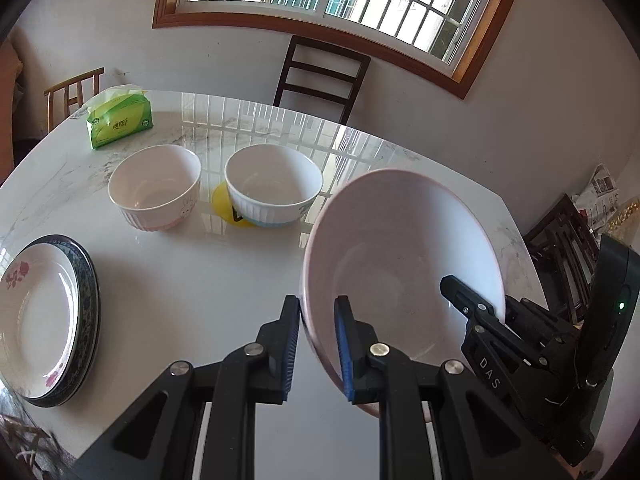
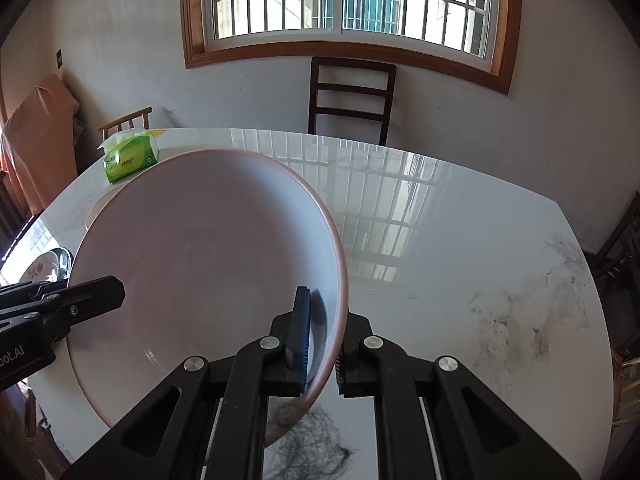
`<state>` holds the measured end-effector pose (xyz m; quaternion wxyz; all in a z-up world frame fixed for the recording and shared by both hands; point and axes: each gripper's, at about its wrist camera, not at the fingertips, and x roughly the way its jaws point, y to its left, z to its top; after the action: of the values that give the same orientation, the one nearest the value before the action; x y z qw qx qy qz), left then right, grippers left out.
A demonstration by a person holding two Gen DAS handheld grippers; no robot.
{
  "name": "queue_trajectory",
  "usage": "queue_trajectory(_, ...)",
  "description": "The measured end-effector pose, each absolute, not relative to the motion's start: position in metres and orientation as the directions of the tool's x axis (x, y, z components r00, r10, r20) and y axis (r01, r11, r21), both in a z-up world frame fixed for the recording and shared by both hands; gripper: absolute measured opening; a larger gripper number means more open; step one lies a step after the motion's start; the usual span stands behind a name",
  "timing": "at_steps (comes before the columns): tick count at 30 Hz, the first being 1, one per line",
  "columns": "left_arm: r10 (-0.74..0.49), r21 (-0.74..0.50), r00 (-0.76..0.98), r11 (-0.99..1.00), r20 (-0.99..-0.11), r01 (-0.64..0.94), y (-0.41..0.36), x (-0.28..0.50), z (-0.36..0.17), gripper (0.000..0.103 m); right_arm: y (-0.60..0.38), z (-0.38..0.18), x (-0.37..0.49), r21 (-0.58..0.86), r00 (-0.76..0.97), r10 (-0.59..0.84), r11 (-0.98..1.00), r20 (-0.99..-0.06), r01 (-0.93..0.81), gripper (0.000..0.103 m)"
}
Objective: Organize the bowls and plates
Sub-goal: 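Lift the pink bowl with both grippers and carry it beside the plate stack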
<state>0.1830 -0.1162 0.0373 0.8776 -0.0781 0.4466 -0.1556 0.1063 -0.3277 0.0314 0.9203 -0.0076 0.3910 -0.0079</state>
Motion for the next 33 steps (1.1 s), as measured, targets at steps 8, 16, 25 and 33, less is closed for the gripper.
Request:
queue_trajectory(8,-0.318,-0.28,0.547,0.947,-0.774,0.155,-0.069,0.13,0.027,0.018,-0.283,0.019,0.063,0.0,0.67,0.036,0.999,-0.741,-0.054,0.011)
queue_trajectory(16,-0.299,-0.28,0.542,0.953,-0.786,0.12,-0.033,0.104,0.02,0.018,-0.248,0.003,0.041,0.033,0.628,0.088,0.995,-0.773,-0.098,0.012)
queue_trajectory(25,-0.304,-0.301,0.528,0.949,-0.793,0.095,-0.014,0.1,0.012,0.018,-0.218,-0.008,0.036,0.024,0.587,0.101,0.99,-0.804,-0.137,0.013)
queue_trajectory(33,-0.306,-0.309,0.514,0.948,-0.801,0.083,-0.01,0.107,0.003,0.018,-0.21,-0.017,0.042,0.012,0.56,0.089,0.99,-0.824,-0.14,0.013)
